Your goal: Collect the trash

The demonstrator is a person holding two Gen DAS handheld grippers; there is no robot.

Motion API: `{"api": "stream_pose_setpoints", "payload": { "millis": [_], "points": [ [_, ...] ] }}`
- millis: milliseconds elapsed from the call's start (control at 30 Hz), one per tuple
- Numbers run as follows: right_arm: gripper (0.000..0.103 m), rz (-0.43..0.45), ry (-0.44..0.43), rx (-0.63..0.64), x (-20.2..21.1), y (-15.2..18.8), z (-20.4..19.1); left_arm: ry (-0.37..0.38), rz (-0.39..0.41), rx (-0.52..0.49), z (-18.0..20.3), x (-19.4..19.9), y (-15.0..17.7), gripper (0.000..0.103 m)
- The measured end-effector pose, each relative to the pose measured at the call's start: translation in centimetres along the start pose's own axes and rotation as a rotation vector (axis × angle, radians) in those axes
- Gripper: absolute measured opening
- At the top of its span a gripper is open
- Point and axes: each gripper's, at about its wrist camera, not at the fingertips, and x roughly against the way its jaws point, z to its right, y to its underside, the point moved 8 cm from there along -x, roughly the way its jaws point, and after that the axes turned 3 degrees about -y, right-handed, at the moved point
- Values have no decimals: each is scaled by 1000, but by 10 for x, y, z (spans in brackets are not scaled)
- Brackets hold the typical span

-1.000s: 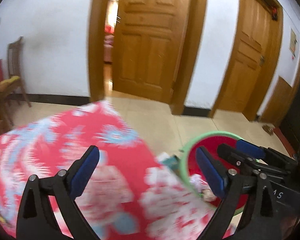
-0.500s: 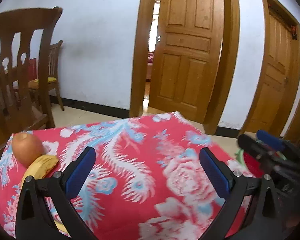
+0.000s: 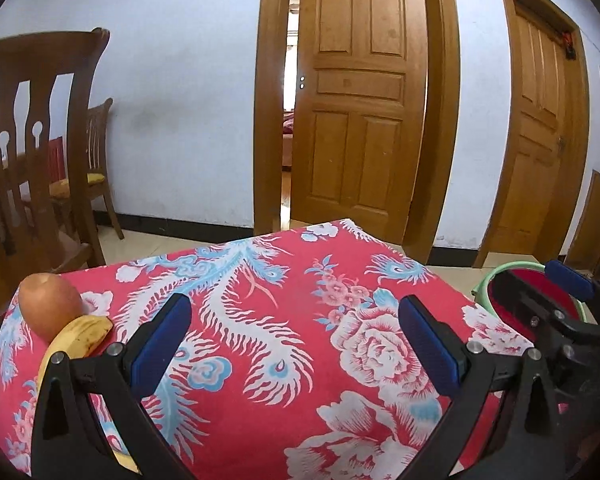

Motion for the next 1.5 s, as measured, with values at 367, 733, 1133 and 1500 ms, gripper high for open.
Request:
{"api": "stream_pose_setpoints", "payload": {
  "millis": [367, 733, 1133, 1500],
  "points": [
    [103, 5, 34, 8, 4, -1, 1, 9, -12, -2, -1, -3, -2, 101],
    [103, -8, 40, 9, 3, 1, 0, 10, -16, 1, -1, -2, -3, 101],
    [103, -5, 43, 10, 2, 1, 0, 11, -16, 1, -2, -2, -3, 101],
    [103, -5, 43, 11, 2, 1, 0, 11, -17, 2, -1, -2, -2, 101]
  ]
}}
